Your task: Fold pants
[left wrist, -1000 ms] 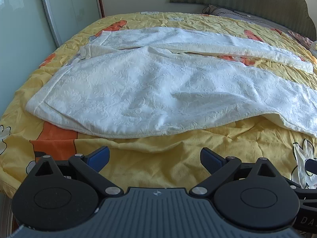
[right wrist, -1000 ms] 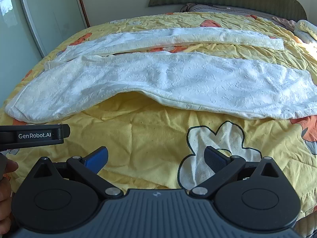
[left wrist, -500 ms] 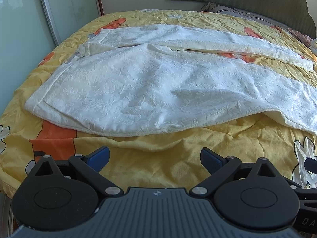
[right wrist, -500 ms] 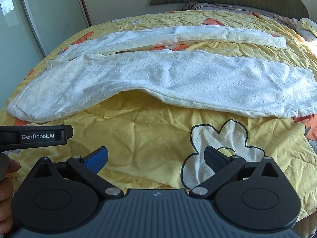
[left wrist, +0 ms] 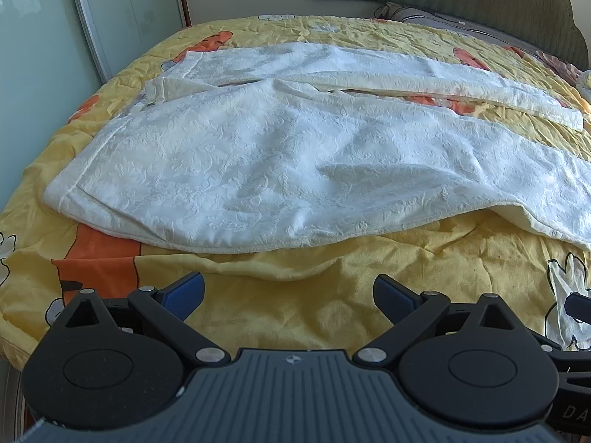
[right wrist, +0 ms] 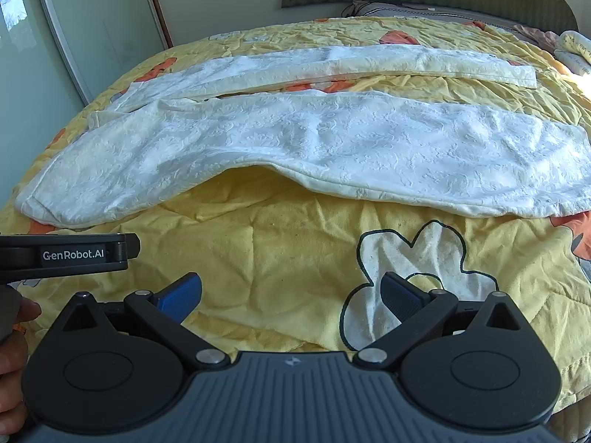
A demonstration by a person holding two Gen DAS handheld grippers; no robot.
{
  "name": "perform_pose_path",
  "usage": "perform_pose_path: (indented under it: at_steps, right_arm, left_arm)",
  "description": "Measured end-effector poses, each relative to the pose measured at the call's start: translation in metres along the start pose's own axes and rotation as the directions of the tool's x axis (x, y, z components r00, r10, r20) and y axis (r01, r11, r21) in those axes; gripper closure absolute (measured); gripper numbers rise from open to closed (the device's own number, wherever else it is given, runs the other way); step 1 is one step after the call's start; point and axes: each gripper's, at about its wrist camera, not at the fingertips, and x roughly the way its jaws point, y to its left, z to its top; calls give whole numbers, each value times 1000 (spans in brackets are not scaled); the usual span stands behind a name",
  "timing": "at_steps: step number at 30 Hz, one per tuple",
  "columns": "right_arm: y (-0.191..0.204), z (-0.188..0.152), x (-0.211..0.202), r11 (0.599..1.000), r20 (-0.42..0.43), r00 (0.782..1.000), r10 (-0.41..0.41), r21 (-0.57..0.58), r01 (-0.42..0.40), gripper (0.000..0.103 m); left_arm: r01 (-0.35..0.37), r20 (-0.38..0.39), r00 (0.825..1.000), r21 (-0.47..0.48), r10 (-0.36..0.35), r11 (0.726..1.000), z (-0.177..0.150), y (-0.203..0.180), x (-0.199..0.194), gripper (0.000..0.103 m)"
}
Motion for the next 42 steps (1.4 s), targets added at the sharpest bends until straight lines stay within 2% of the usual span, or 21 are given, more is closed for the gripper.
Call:
perform_pose_path:
  at_steps: [32,38,40,42]
  right_arm:
    - [1,-1,-2,1000,17,1000,20,-9,-20,0]
    - [-3,19,-7,995,67,993,95,-13,-94,0]
    - [-4,36,-10,987,126,979,157,-51,-152,0]
    - [-4,59,-12,970,190,954,231,-115,-212,0]
  left_arm:
    - [-7,-5,1000,-3,7,1000,-3,4,5,4]
    - [-5,20,1000,9,4,1000,-2,7,7,6]
    - [15,42,999,8,-15,1000,-1,12,5,6]
    - [28,71,997,-4,-28,1000,4,19,0,6]
